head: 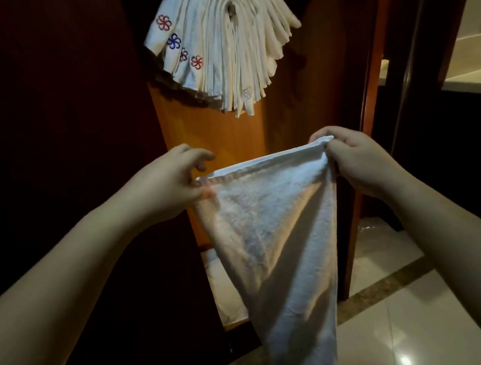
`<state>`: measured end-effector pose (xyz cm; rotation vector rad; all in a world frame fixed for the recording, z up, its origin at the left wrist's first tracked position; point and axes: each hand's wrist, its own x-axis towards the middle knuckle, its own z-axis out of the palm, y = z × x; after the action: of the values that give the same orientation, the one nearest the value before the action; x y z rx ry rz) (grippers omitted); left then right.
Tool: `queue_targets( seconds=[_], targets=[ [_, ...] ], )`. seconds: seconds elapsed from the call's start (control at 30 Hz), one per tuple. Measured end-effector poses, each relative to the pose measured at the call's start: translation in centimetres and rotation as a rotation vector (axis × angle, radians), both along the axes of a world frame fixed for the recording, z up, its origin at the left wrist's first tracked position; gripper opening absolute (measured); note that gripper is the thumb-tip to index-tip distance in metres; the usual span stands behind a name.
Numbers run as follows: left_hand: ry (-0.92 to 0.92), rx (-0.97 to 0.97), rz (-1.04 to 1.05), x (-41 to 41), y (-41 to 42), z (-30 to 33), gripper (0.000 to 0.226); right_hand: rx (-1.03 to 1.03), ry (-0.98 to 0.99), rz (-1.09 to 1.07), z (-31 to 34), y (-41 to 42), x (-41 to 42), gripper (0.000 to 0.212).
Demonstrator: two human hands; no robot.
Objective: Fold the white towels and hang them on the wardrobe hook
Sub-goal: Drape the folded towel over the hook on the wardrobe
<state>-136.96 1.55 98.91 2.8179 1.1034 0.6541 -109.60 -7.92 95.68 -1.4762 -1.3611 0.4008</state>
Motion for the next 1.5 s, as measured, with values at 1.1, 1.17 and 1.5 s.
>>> queue_targets(
  seconds=[1.1, 1.17, 1.5],
  targets=[
    [-1.234, -0.834, 0.004, 0.8, -1.3, -6.6, 0.013, -0.251, 1.113, 0.428, -9.3, 0.0, -4.0, 0.039],
    [-1.117, -0.666, 0.027, 0.1, -1.4, -7.1, 0.012, -0.194, 1.074, 0.353, -9.1, 0.2, -3.9, 0.038],
    [-1.129, -0.414, 0.383, 1.4, -4.6, -13.7, 0.01, -0.133, 0.43, -0.133, -10.8, -1.6, -9.9, 0.03]
  ],
)
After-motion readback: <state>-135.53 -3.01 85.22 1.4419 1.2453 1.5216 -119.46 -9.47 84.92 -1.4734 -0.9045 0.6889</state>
